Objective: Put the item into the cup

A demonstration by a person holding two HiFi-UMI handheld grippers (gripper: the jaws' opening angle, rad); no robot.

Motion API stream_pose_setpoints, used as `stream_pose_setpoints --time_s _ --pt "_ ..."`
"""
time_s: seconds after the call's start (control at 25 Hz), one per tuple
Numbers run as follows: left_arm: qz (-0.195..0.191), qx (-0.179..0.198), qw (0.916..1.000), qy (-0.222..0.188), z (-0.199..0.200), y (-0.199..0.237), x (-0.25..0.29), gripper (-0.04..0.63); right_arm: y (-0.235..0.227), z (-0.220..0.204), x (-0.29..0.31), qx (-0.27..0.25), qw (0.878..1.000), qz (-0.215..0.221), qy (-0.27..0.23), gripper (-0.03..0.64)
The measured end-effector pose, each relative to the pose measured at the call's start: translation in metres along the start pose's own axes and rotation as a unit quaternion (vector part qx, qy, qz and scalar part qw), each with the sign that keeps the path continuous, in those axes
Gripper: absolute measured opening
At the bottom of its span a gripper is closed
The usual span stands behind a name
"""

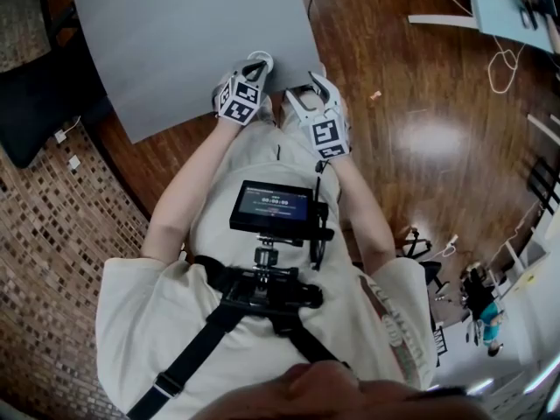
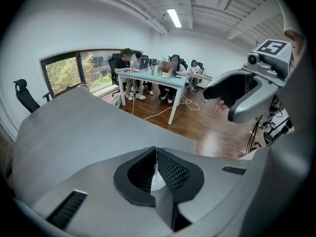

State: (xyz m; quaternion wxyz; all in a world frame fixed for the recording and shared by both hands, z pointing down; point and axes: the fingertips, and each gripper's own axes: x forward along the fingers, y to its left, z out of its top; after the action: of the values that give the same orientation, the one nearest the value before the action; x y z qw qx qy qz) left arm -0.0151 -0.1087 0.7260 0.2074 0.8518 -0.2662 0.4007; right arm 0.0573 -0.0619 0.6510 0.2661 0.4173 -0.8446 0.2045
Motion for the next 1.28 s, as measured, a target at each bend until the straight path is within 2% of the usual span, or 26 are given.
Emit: stream_pose_setpoints --time_s 0.28,0.4,0.52,0.68,0.88,1.04,1.12,1.2,1.28 --pt "0.000 -0.008 0.9996 0.026 -0.020 0.005 0.012 0.009 0.000 0.005 0.001 -0.002 1.000 -0.001 -0.006 0.281" --pt "-0.001 -0.012 0.9996 0.027 -0.025 0.007 0.014 0.073 0.002 0.003 0.004 -0.003 1.000 0.004 -0.004 0.281" --pt "0.005 -0.018 0.9995 0.024 -0.026 0.010 0.014 0.080 0.004 0.007 0.006 -0.005 1.000 0.006 -0.005 0.281" --pt "0.014 -0.027 0.9994 0.017 -0.026 0.012 0.013 0.125 0.005 0.013 0.008 -0.005 1.000 0.009 -0.010 0.281" --pt "0.021 -0.048 0.9986 0.007 -0.029 0.019 0.011 0.127 0.009 0.008 0.012 -0.008 1.000 0.016 -0.013 0.281" --pt "0.022 -0.078 0.9966 -0.009 -0.028 0.025 0.008 0.127 0.011 0.005 0.011 -0.006 1.000 0.016 -0.010 0.281" --pt "0.015 -0.090 0.9958 -0.006 -0.030 0.026 0.010 0.151 0.011 0.002 0.011 -0.004 1.000 0.014 -0.009 0.281" --pt "0.006 -0.084 0.9964 0.008 -0.035 0.025 0.014 0.217 0.011 -0.002 0.011 -0.003 1.000 0.015 -0.007 0.281" --pt "0.002 -0.076 0.9970 0.017 -0.038 0.024 0.015 0.241 0.011 -0.006 0.011 -0.002 1.000 0.015 -0.006 0.281"
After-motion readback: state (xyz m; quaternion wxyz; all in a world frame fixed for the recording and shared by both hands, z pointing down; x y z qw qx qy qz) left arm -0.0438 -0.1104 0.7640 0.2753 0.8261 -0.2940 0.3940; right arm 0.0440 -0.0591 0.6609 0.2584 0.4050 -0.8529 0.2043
